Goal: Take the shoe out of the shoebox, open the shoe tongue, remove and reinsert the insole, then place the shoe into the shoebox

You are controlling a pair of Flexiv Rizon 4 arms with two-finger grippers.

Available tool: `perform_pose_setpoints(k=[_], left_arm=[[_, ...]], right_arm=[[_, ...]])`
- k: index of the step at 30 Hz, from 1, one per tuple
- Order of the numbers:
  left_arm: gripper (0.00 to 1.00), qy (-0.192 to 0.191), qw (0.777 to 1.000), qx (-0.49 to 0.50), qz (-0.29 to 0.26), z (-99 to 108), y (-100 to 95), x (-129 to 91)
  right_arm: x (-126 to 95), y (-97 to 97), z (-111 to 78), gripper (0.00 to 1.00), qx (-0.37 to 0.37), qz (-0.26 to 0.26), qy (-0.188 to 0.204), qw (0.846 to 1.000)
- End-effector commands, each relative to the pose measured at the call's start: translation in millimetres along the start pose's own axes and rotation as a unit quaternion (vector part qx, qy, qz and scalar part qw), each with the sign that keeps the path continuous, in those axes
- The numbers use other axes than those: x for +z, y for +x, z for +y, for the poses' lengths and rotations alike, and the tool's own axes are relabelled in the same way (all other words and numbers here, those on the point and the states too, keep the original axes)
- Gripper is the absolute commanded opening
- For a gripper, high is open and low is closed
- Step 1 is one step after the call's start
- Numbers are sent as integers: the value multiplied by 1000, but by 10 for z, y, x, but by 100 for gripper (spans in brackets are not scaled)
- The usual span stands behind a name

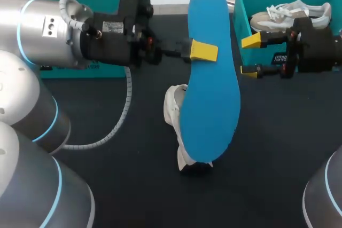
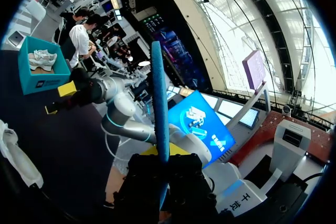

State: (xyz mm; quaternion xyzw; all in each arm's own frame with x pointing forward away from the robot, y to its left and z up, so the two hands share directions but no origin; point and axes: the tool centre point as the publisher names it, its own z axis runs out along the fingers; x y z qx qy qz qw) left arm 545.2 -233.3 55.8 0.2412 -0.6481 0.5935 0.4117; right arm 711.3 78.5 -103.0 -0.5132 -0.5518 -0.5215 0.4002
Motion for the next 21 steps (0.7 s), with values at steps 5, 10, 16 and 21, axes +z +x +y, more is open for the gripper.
perform_pose_setpoints(k=[5,10,16,21], left_arm=[[0,4,1000,0,-1,37,29,26],[0,4,1000,0,-1,37,29,26],[0,4,1000,0,-1,37,29,26],[0,13,999,41,23,-21,-122,-115]], right_arm=[[52,102,72,100,25,-20,35,999],[119,62,115,100,22,-1,34,999],[158,13,139,100,24,-6,16,1000],[158,13,139,100,24,-6,16,1000]])
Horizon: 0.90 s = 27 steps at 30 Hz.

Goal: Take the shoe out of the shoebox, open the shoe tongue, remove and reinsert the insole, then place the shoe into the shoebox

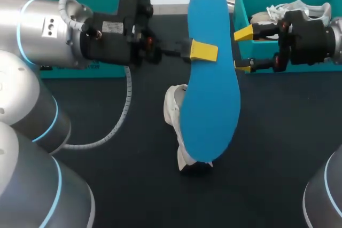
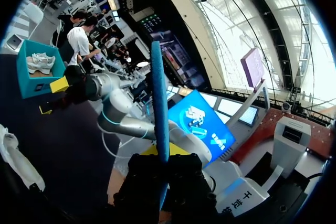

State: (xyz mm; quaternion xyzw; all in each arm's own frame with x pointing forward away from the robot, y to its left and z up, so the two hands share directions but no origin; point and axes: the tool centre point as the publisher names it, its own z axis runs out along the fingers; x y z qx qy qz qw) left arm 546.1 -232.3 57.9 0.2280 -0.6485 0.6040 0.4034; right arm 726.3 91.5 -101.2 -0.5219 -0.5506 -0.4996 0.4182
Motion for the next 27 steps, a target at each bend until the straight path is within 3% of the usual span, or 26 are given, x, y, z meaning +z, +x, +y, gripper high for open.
perform_pose_setpoints(k=[1,6,15,19,21,25,27], left_arm=[[0,13,999,39,20,-12,-190,-143],[0,4,987,157,-30,-47,-463,-312],[0,5,911,403,-86,-63,-788,-520],[0,-5,844,531,-81,-95,-876,-556],[0,-20,796,600,-80,-101,-927,-582],[0,-11,744,663,-79,-102,-1084,-668],[0,-17,736,672,-79,-97,-1150,-700]], right_arm=[[19,-1,-2,100,0,-1,-1,1000],[19,-1,-2,100,0,-1,-1,1000],[19,-1,-2,100,0,-1,-1,1000],[19,-1,-2,100,0,-1,-1,1000],[19,-1,-2,100,0,-1,-1,1000],[19,-1,-2,100,0,-1,-1,1000],[19,-1,-2,100,0,-1,-1,1000]])
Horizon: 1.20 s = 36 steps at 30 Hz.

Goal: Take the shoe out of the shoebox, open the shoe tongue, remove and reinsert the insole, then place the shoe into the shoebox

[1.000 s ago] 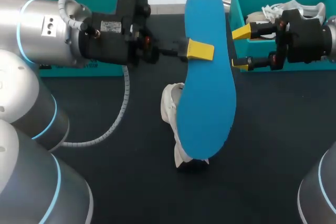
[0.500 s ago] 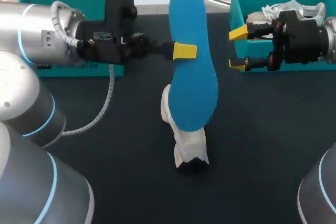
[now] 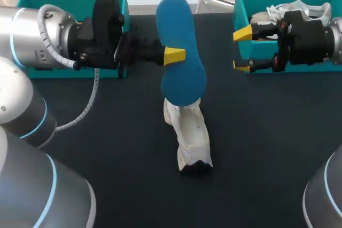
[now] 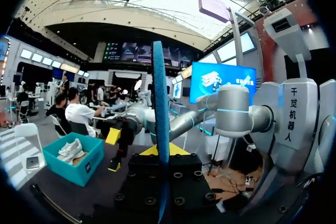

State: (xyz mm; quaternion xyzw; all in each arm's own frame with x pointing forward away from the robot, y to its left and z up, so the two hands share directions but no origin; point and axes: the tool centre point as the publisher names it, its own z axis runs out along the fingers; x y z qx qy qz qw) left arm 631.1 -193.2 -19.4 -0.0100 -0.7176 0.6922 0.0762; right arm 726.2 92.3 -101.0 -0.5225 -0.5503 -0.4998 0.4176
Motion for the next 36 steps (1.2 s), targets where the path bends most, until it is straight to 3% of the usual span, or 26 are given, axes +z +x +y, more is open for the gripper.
perform_pose_setpoints(k=[1,19,24,25,28,30,31,33,35,36], left_arm=[[0,6,946,325,-12,144,-83,-61],[0,4,949,316,-19,155,-108,-72],[0,25,881,467,-68,478,-233,-105],[0,29,887,455,-73,504,-269,-121],[0,51,856,506,-92,606,-368,-146],[0,56,824,554,-106,688,-423,-136],[0,55,797,591,-109,733,-446,-128],[0,46,795,592,-125,745,-481,-110],[0,42,745,655,-120,788,-500,-99],[0,40,743,657,-119,798,-505,-97]], right_arm=[[11,-4,-1,100,0,0,-1,1000],[11,-4,-1,100,0,0,-1,1000],[11,-4,-1,100,0,0,-1,1000],[11,-4,-1,100,0,0,-1,1000],[11,-4,-1,100,0,0,-1,1000],[11,-4,-1,100,0,0,-1,1000],[11,-4,-1,100,0,0,-1,1000],[11,-4,-1,100,0,0,-1,1000],[11,-4,-1,100,0,0,-1,1000],[11,-4,-1,100,0,0,-1,1000]])
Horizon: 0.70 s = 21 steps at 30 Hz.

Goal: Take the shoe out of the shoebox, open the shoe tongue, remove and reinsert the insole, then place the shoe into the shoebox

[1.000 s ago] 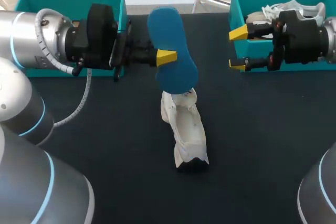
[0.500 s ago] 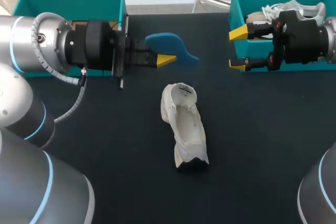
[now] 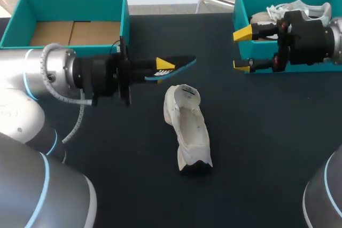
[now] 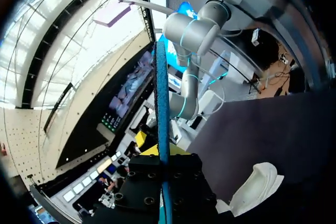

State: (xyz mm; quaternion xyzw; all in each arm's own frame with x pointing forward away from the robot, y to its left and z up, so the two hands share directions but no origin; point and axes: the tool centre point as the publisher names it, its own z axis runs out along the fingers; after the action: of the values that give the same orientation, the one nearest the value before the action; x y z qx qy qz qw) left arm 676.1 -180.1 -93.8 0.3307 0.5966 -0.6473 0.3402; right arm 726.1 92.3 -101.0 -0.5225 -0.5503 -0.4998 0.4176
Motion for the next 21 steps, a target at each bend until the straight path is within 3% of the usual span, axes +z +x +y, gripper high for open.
perform_pose_setpoints(k=[1,14,21], left_arm=[[0,-4,983,175,-61,50,85,59],[0,-60,982,179,-27,1,2,12],[0,-69,977,203,-11,16,5,63]], right_arm=[[11,-4,0,100,0,0,-1,1000],[19,3,-7,100,-1,6,-2,1000],[231,-29,88,100,10,12,28,999]])
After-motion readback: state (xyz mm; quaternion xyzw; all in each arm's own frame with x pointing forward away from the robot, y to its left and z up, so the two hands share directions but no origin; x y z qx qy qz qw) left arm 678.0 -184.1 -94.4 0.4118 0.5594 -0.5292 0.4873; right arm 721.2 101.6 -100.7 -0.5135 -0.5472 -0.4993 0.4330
